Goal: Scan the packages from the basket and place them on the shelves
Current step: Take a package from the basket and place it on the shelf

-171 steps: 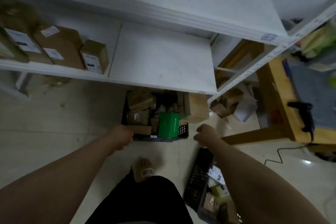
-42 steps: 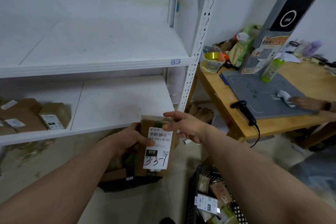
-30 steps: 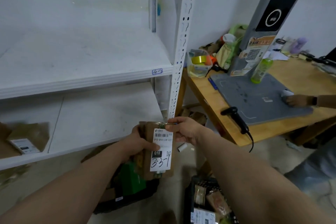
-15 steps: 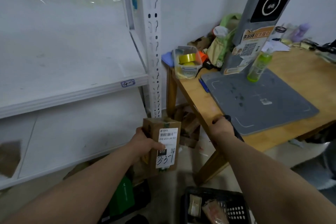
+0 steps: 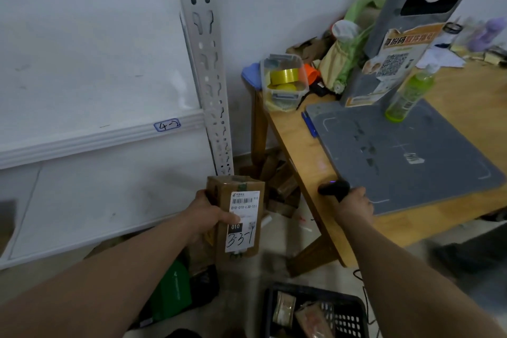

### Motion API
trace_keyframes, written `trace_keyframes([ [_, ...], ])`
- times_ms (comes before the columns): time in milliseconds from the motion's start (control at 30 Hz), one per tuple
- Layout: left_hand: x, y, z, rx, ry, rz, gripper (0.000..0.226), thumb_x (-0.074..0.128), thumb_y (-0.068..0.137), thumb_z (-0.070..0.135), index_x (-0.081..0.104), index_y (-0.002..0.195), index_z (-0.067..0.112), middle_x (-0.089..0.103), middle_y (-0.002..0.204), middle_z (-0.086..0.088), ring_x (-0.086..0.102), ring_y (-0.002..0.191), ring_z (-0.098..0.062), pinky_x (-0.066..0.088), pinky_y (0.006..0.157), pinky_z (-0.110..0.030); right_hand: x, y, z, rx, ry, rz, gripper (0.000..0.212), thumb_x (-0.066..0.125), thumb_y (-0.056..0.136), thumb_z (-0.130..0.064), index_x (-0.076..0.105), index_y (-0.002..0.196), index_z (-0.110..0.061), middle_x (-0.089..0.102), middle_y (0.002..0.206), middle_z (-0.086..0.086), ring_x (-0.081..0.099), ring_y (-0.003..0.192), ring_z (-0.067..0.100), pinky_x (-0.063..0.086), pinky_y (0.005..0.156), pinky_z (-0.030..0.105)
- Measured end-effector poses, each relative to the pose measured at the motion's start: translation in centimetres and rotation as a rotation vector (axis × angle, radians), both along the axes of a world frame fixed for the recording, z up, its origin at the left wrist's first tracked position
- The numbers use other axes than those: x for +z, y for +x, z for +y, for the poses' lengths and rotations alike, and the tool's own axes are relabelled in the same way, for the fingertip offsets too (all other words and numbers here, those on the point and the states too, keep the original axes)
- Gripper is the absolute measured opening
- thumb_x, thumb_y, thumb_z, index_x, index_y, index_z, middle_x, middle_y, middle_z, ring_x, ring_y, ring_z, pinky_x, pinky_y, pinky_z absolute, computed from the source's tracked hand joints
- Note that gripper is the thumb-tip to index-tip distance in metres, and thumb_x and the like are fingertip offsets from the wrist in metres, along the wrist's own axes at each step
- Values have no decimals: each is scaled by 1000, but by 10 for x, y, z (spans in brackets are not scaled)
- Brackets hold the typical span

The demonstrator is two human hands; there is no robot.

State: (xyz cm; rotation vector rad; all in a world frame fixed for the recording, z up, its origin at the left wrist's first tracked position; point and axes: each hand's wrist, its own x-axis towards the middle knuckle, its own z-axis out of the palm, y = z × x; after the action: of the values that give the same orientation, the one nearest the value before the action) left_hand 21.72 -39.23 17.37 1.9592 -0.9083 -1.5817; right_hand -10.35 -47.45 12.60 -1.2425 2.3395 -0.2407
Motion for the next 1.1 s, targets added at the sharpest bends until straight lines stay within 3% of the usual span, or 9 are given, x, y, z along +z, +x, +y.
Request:
trace_keyframes([
  [67,-6,3,-1,36,22,15,56,86,71,3,64,120,15,76,108,-1,71,105,-23,57,89,-46,-6,-5,-2,-42,-8,-34,38,58,94,-10,37,124,-18,60,118,16,59,111,35,53,93,55],
  [200,-16,11,0,178,83,12,82,93,59,10,54,131,10,75,110,-6,72,98,-27,62,69,-40,-7,-5,-2,-13,123,-92,32,60,94,-17,46,123,-11,61,108,16,63,102,34,57,89,51],
  [300,-30,19,2,279,88,23,101,97,44,16,51,133,10,74,110,-9,72,97,-30,61,78,-48,13,9,6,123,282,-369,16,66,85,-11,63,100,-6,64,99,17,64,93,33,57,83,45],
  [400,-30,23,7,349,70,7,102,98,40,16,51,131,9,74,109,-9,72,97,-31,59,84,-55,39,35,20,245,404,-707,33,68,76,-3,66,108,-9,65,101,16,63,92,31,51,76,39],
  [533,-10,19,19,439,52,-79,97,98,48,15,37,124,8,66,118,-13,66,108,-37,56,90,-59,67,78,36,365,405,-882,38,70,76,-9,69,114,-13,68,103,16,63,95,31,50,80,38],
  [667,-1,19,28,523,26,-126,88,92,65,10,27,124,18,55,129,-17,58,119,-40,53,94,-60,79,103,46,419,356,-919,29,77,79,-15,73,108,-12,70,92,13,64,86,28,52,76,37],
  [867,6,26,34,549,19,-139,80,91,67,10,26,113,20,57,130,-18,58,118,-40,51,96,-61,88,113,52,413,301,-950,29,80,80,-20,72,108,-15,72,87,9,66,86,27,54,89,47],
  [1100,12,30,35,536,-2,-132,80,91,67,9,27,114,20,58,129,-17,59,119,-39,50,98,-59,98,117,55,412,284,-980,25,77,85,-17,69,109,-16,70,80,7,63,75,22,52,76,36],
])
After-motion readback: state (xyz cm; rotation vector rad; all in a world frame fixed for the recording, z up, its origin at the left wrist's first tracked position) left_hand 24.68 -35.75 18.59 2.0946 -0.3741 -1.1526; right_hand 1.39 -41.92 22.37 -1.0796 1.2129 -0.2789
